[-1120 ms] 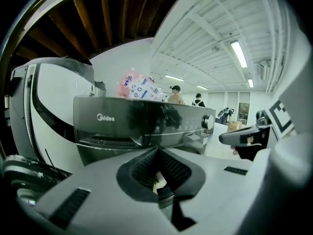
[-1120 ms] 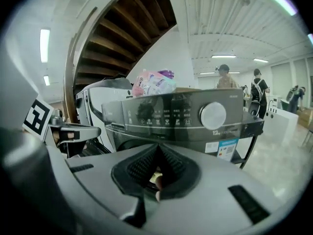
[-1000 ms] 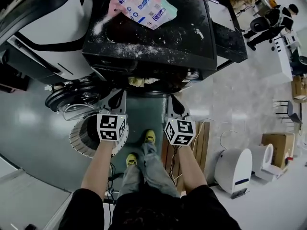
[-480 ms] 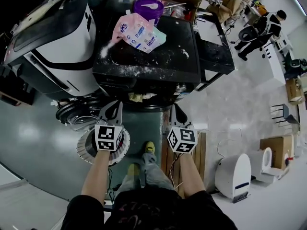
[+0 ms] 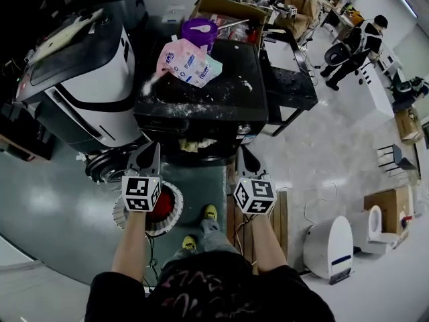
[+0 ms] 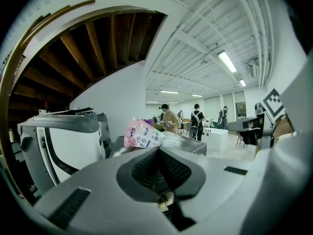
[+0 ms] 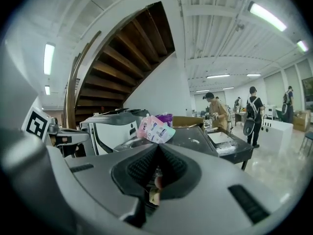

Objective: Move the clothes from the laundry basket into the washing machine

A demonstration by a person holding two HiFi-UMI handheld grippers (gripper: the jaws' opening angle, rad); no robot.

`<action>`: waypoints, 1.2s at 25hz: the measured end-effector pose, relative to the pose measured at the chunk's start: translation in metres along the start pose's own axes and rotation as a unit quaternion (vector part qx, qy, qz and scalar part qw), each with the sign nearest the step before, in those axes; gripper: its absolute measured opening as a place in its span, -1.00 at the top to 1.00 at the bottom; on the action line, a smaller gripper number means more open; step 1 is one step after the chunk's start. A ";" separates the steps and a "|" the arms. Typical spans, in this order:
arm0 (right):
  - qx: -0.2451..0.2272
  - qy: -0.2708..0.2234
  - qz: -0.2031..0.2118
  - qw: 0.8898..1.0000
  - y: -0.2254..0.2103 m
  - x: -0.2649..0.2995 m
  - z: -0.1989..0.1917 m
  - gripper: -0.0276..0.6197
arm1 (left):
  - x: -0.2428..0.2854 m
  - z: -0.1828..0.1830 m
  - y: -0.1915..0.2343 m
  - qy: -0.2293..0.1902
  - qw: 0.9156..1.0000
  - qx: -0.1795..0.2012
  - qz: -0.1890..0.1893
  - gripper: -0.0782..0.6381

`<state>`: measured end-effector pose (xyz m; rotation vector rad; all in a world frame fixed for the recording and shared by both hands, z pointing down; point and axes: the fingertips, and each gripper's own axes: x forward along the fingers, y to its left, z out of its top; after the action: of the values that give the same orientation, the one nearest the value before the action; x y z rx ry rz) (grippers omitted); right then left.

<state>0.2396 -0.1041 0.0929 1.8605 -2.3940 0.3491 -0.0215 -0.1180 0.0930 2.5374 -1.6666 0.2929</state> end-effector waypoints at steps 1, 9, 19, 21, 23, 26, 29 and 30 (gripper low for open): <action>0.000 -0.001 0.000 1.000 0.000 -0.004 0.003 0.91 | -0.004 0.006 -0.001 -0.003 1.000 0.002 0.000 0.75; -0.006 -0.015 -0.001 1.000 0.002 -0.036 0.023 0.91 | -0.038 0.039 -0.014 -0.027 1.000 0.014 0.001 0.75; -0.019 -0.046 -0.012 0.999 -0.001 -0.066 0.050 0.91 | -0.064 0.071 -0.005 -0.066 0.997 0.019 0.026 0.75; -0.019 -0.054 -0.013 0.998 0.001 -0.072 0.056 0.91 | -0.071 0.075 -0.005 -0.071 0.997 0.018 0.028 0.75; -0.020 -0.061 -0.019 0.998 -0.001 -0.076 0.062 0.91 | -0.076 0.076 -0.003 -0.075 0.997 0.016 0.029 0.75; -0.018 -0.065 -0.023 0.997 -0.002 -0.081 0.066 0.91 | -0.083 0.075 0.001 -0.076 0.996 0.014 0.033 0.75; -0.020 -0.071 -0.025 0.997 -0.001 -0.085 0.070 0.91 | -0.088 0.077 0.005 -0.078 0.996 0.017 0.035 0.75; -0.021 -0.073 -0.025 0.997 0.000 -0.086 0.071 0.91 | -0.089 0.078 0.006 -0.080 0.996 0.017 0.035 0.75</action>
<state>0.2662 -0.0398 0.0060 1.9870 -2.4203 0.1632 -0.0533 -0.0545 -0.0017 2.5933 -1.8244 0.1275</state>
